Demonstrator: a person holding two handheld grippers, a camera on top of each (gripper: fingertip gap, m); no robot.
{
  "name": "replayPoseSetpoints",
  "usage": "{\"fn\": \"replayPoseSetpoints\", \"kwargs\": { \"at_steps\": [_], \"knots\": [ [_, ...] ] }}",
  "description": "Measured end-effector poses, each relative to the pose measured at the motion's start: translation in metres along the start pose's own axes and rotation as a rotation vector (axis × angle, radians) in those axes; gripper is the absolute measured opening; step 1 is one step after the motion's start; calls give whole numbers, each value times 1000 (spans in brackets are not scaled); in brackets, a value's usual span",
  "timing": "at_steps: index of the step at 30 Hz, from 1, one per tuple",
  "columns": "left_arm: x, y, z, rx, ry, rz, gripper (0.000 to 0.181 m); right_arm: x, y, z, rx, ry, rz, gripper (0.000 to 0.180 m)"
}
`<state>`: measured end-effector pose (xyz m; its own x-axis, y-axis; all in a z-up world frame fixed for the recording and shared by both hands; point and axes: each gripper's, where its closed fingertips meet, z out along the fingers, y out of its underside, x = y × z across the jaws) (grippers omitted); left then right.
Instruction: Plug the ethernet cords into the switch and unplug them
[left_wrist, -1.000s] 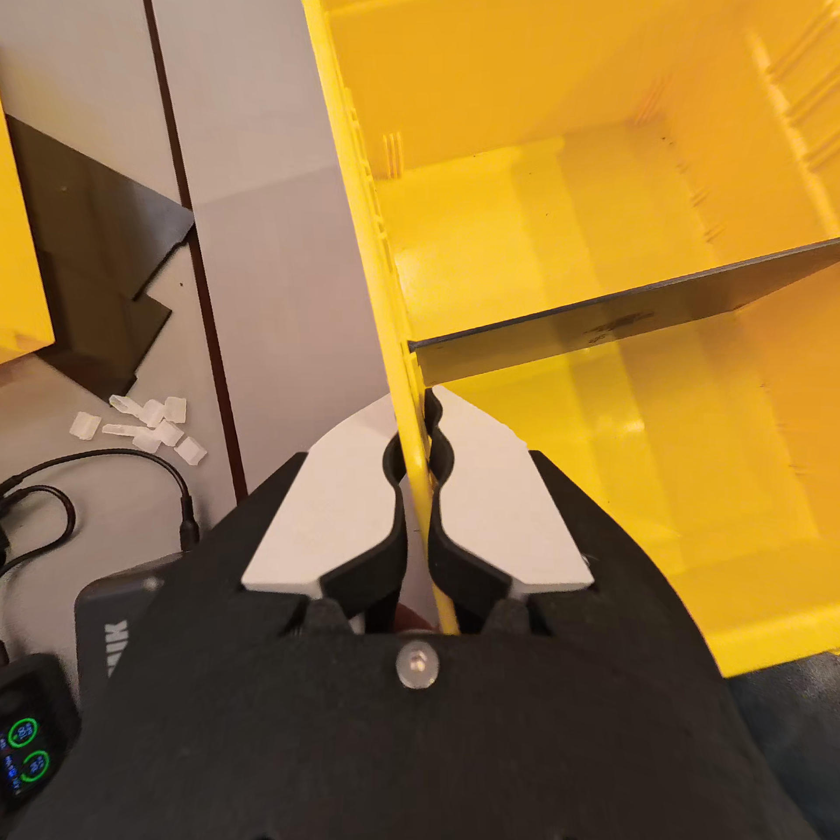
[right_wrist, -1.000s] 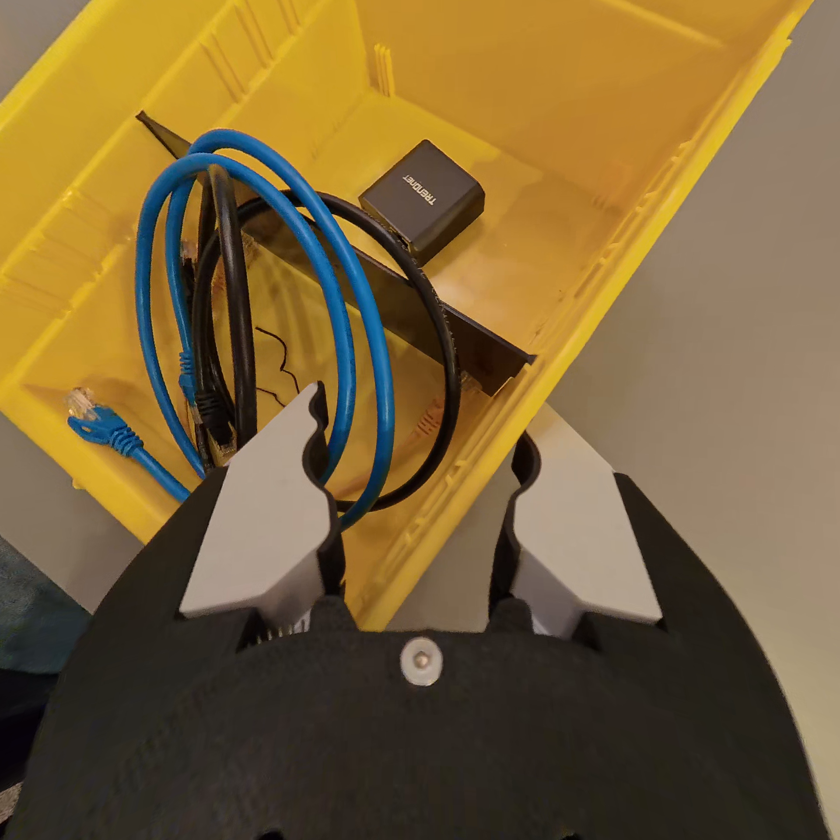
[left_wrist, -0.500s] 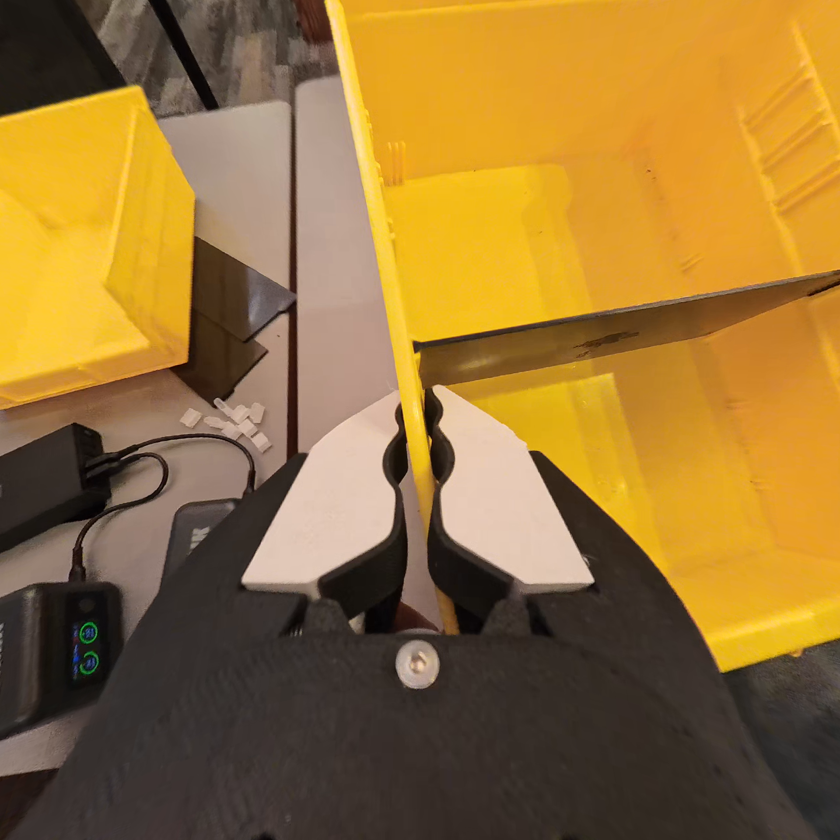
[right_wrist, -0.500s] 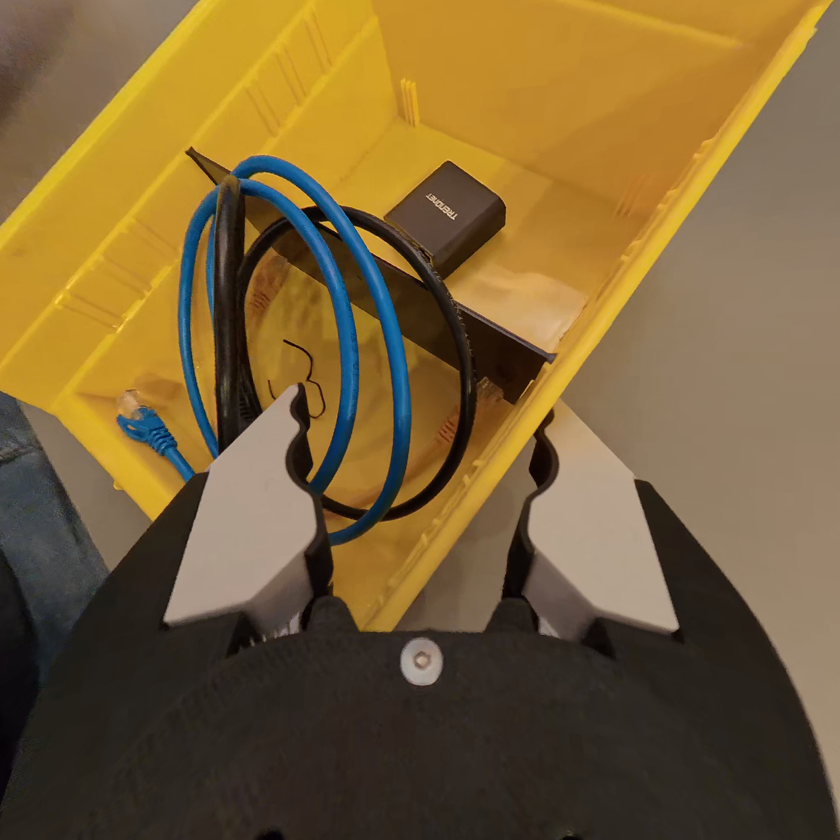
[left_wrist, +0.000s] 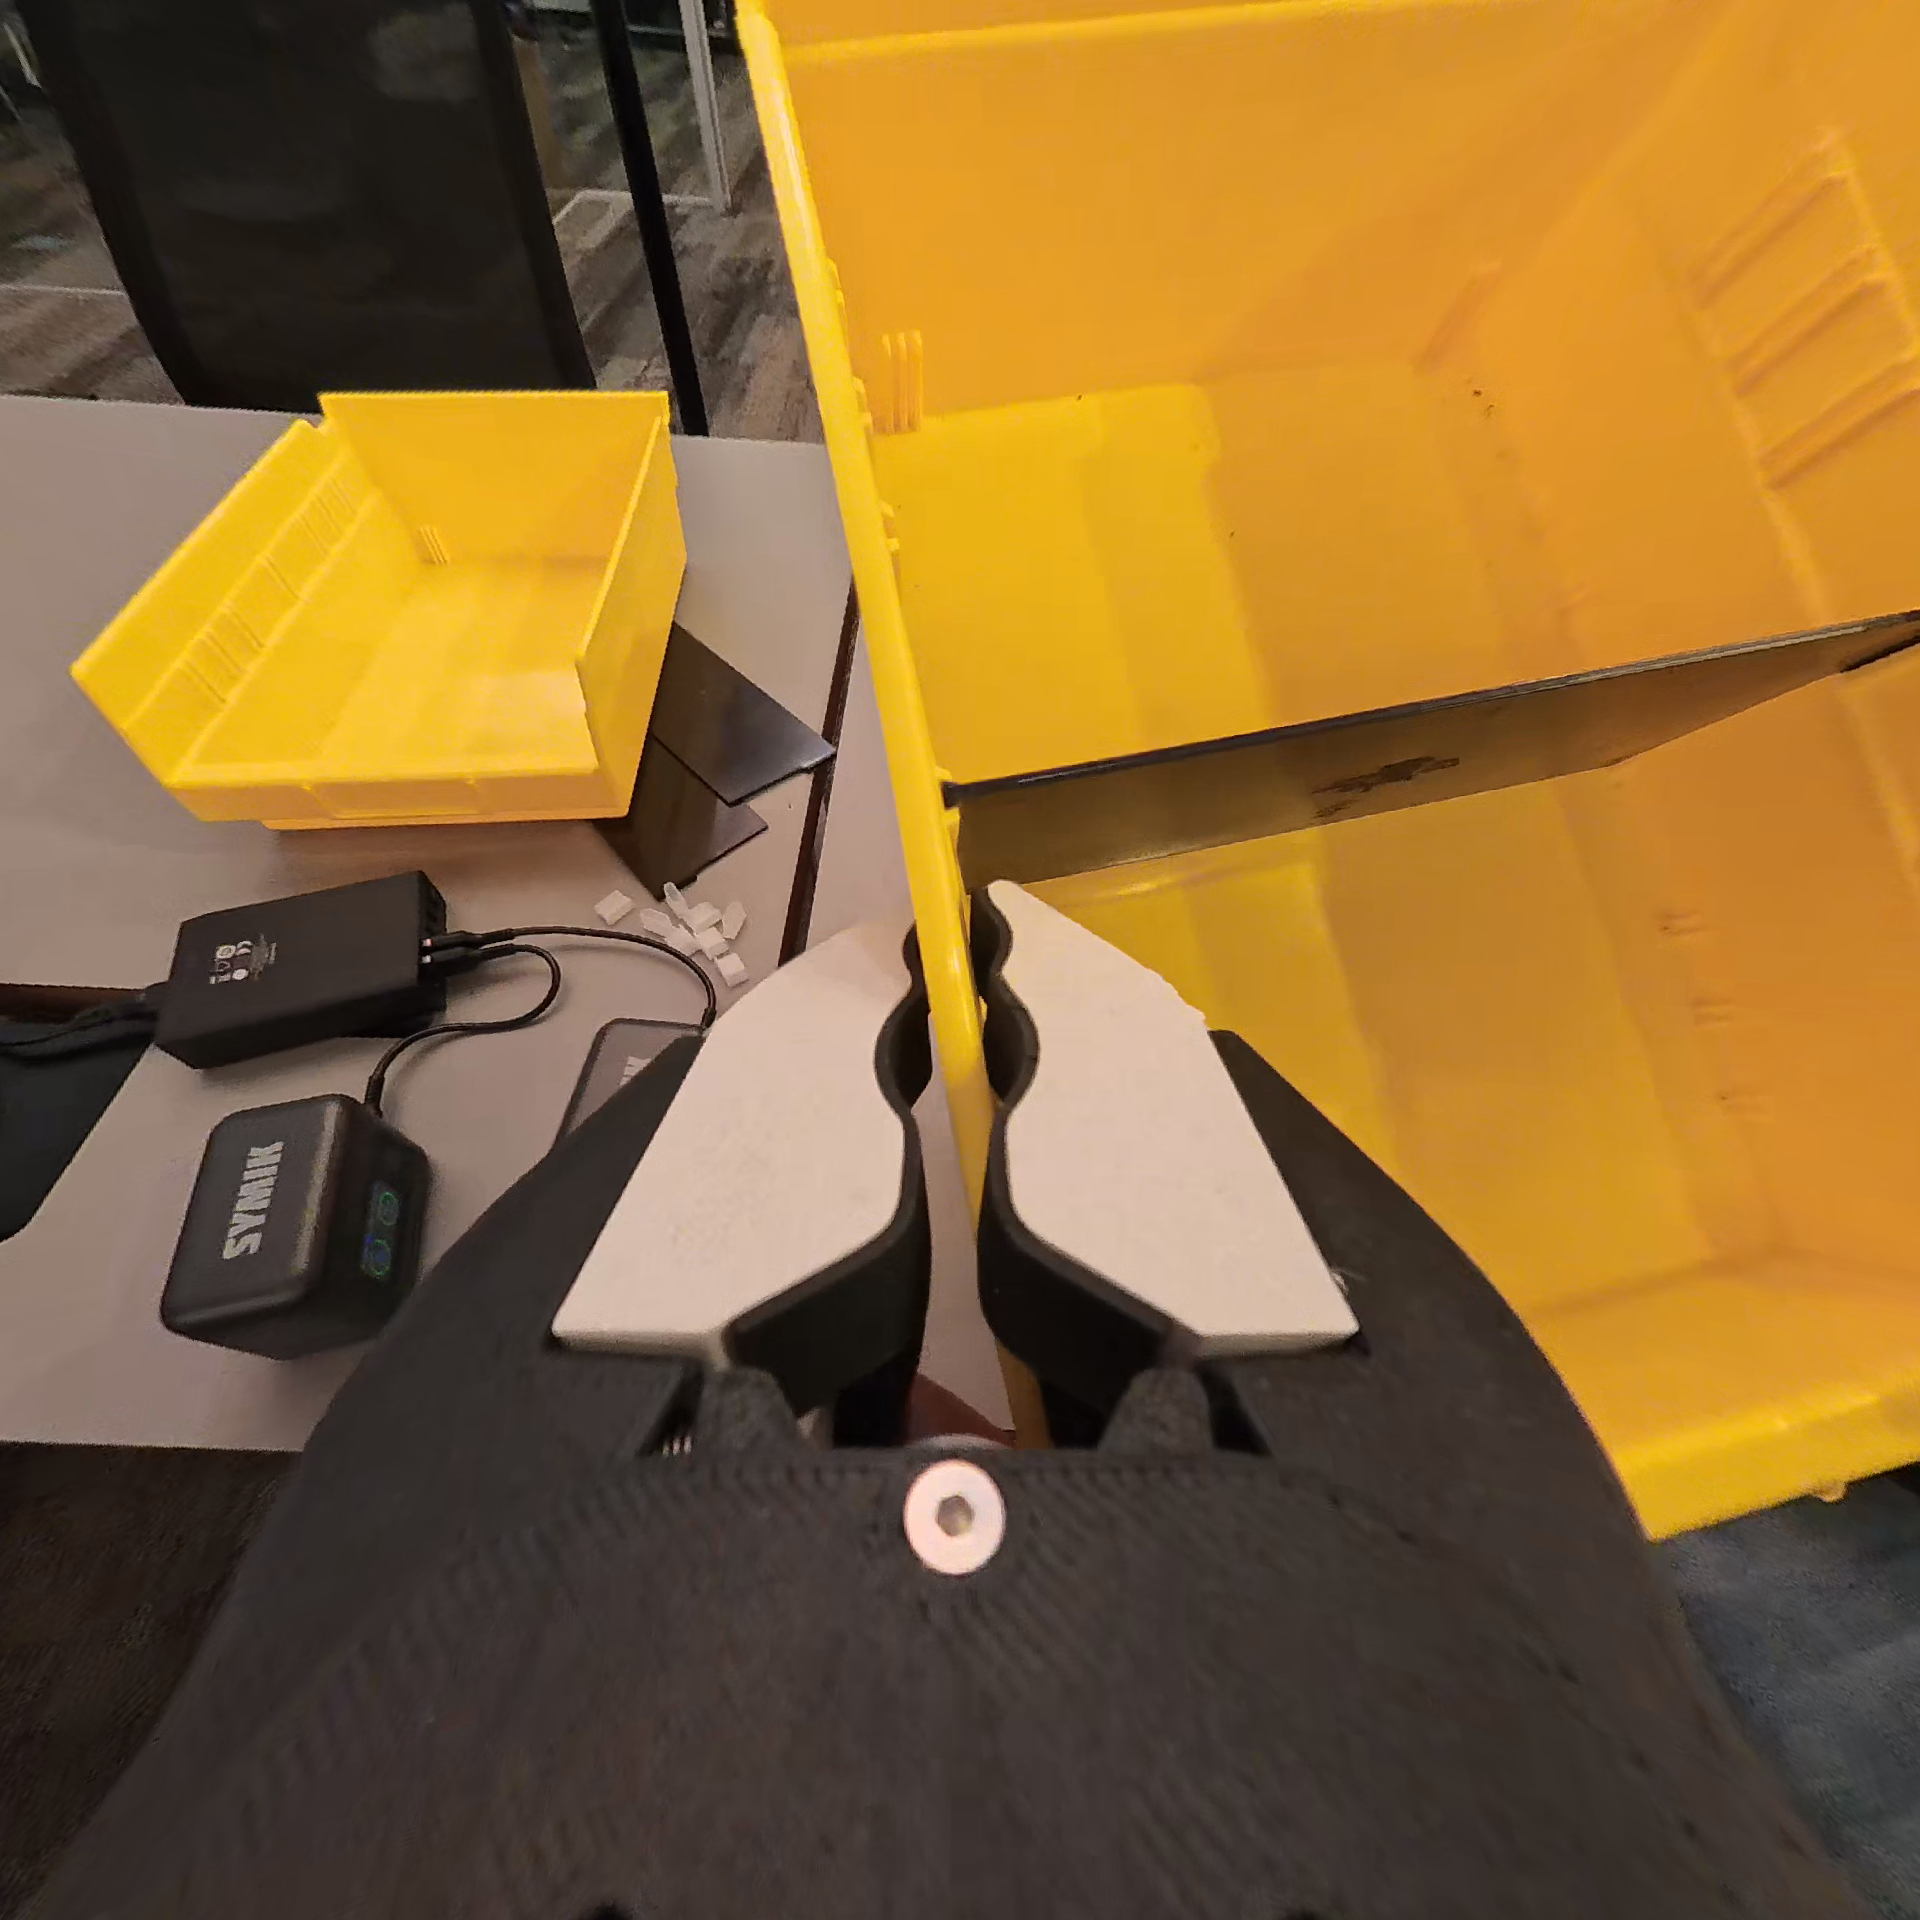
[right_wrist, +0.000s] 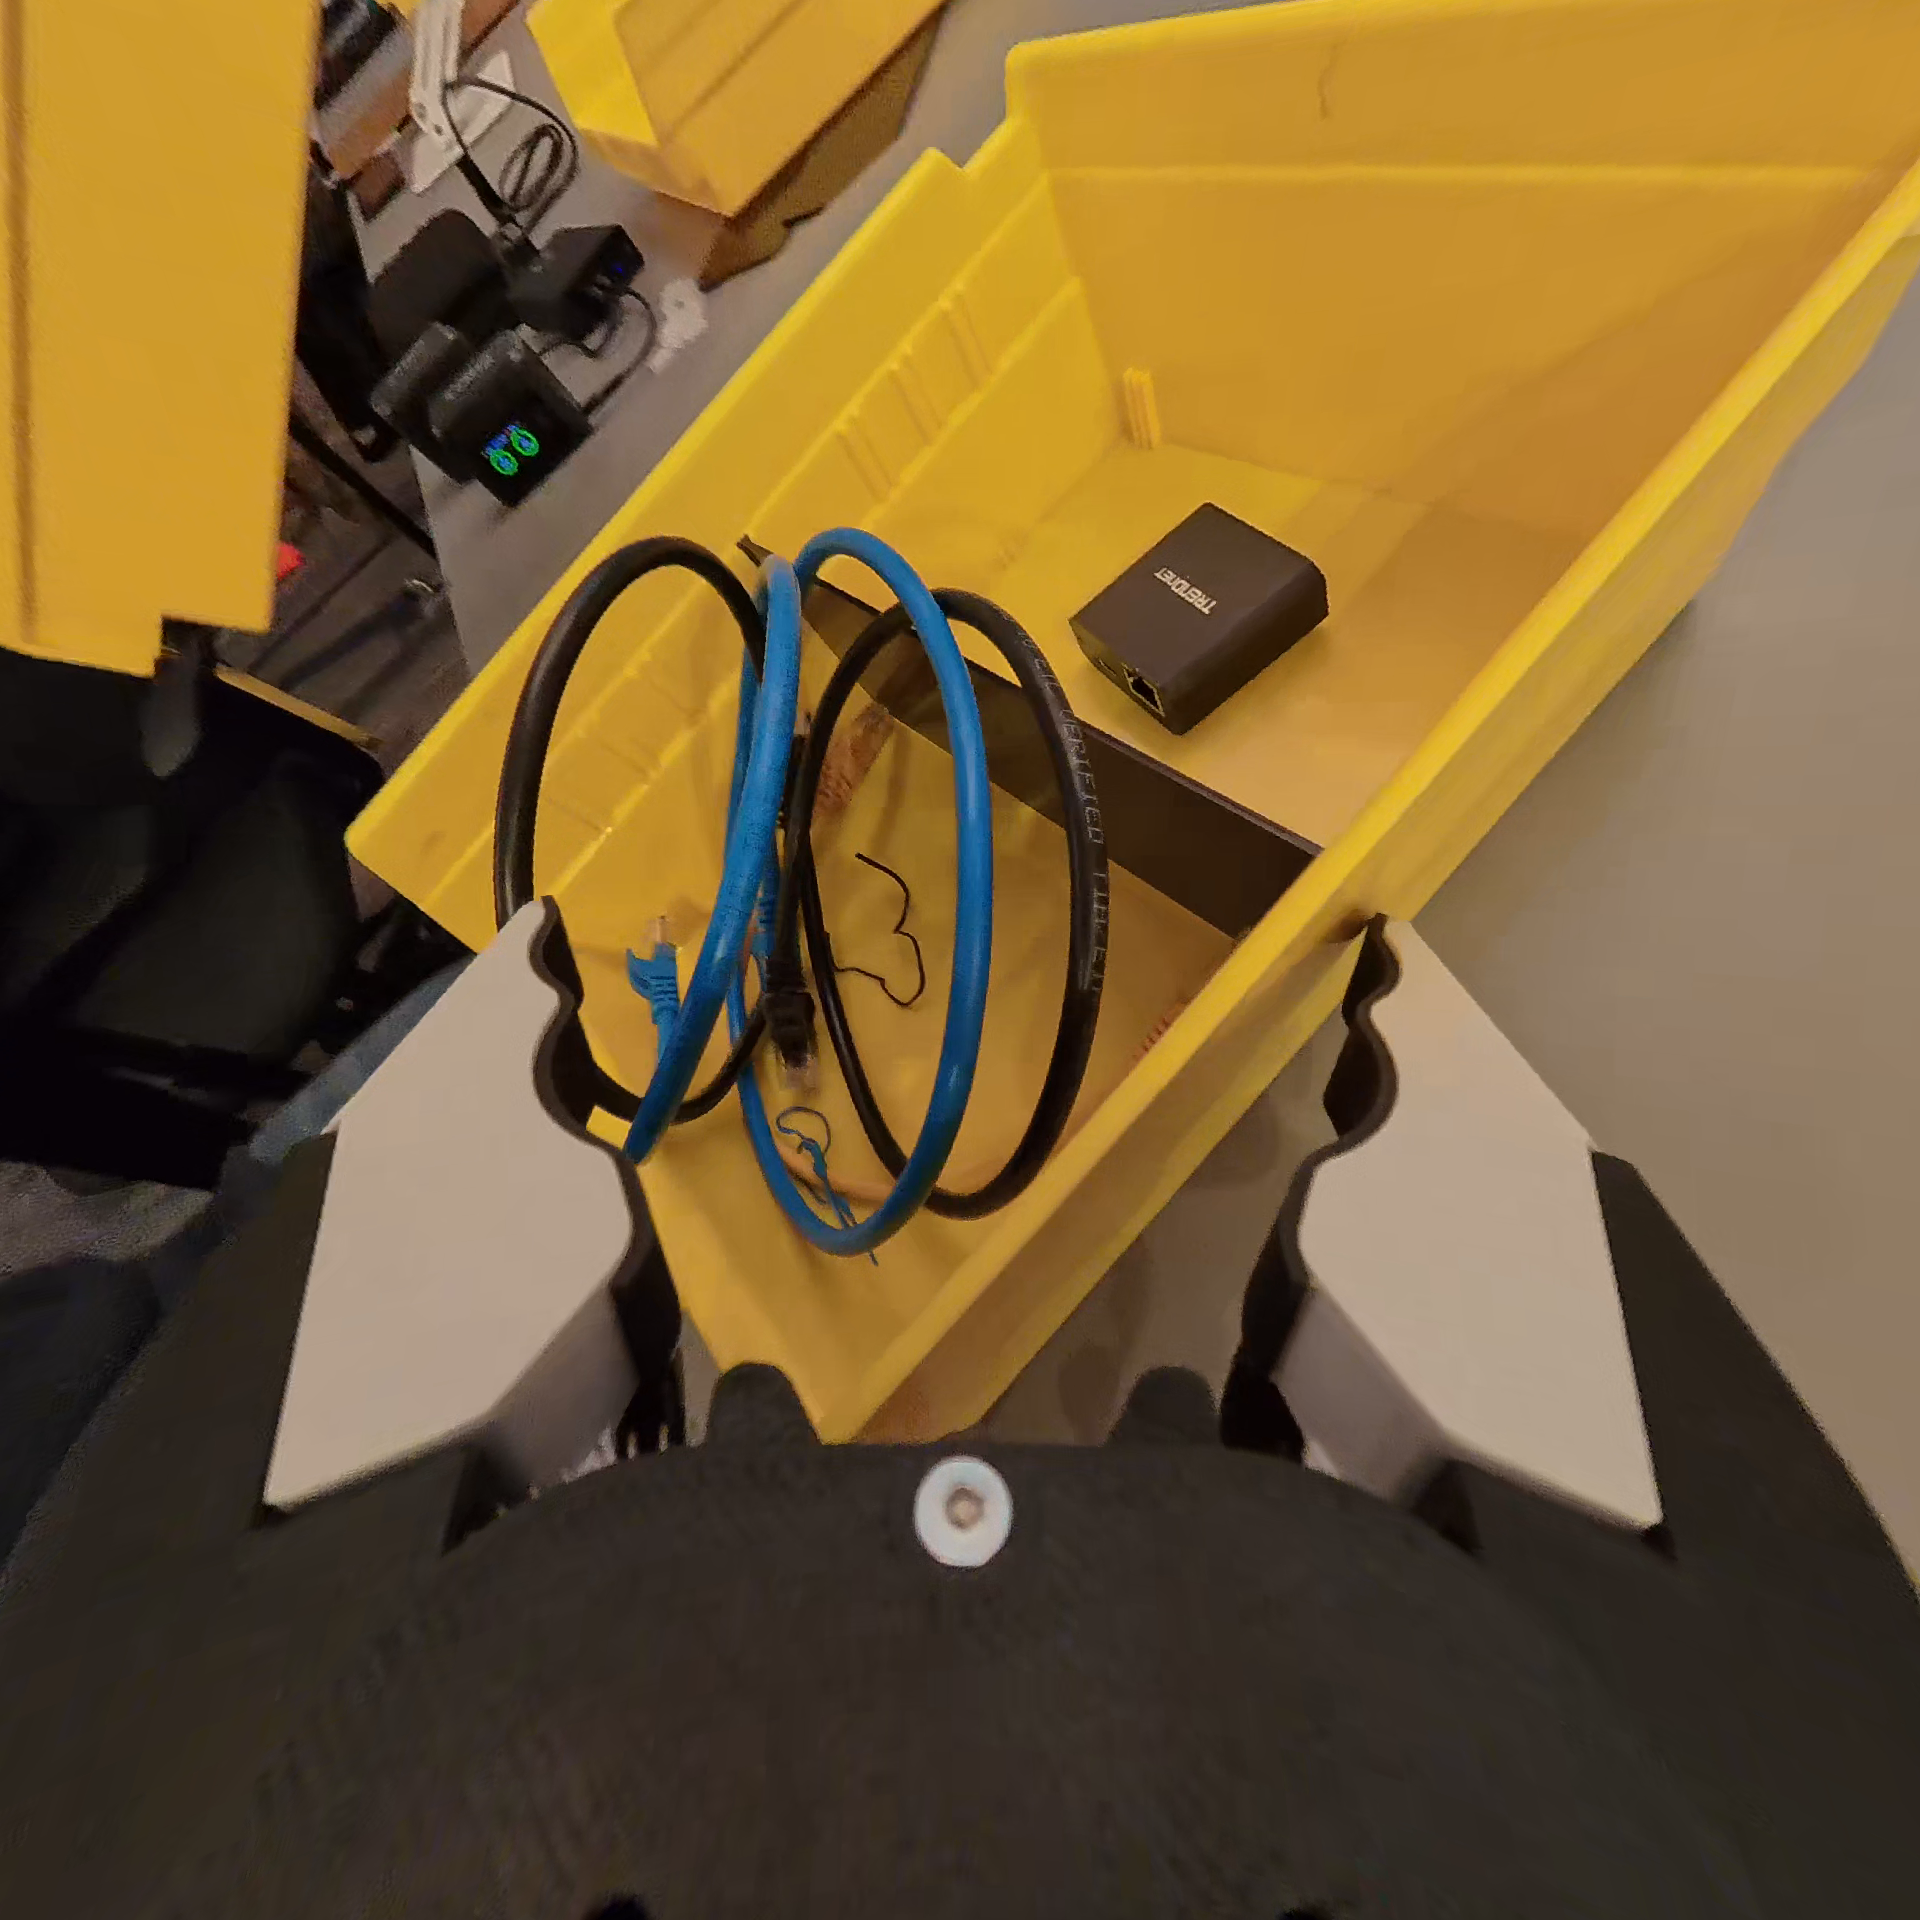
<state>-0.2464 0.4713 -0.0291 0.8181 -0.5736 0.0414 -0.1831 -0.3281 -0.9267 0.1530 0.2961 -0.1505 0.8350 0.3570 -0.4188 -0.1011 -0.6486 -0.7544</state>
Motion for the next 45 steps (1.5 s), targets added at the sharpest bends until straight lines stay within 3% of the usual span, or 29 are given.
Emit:
{"fn": "replayPoseSetpoints", "kwargs": {
  "at_steps": [8, 16, 19, 23, 31, 37, 40, 45],
  "knots": [
    [-2, -31, -33, 55, -37, 21, 4, -63, -23, 61, 54, -111, 70, 157],
    [-15, -60, -70, 137, -105, 36, 4, -113, -30, 117, 69, -248, 129, 158],
    [-9, -68, -78, 172, -118, 41, 4, -118, -31, 119, 57, -270, 102, 159],
    [30, -82, -68, 209, -66, 66, 4, -91, -53, 79, 123, -205, 32, 159],
    [186, -91, 10, 146, 127, 278, 4, -53, -82, -86, 364, -148, -51, 144],
    [327, -83, 67, 98, 286, 372, 4, -45, -49, -161, 468, -100, -17, 144],
    [398, -63, 94, 70, 382, 418, 4, -41, -38, -187, 505, -100, 3, 142],
    [486, -24, 129, -3, 481, 432, 5, 7, -9, -230, 545, 28, 122, 133]
  ]
}}
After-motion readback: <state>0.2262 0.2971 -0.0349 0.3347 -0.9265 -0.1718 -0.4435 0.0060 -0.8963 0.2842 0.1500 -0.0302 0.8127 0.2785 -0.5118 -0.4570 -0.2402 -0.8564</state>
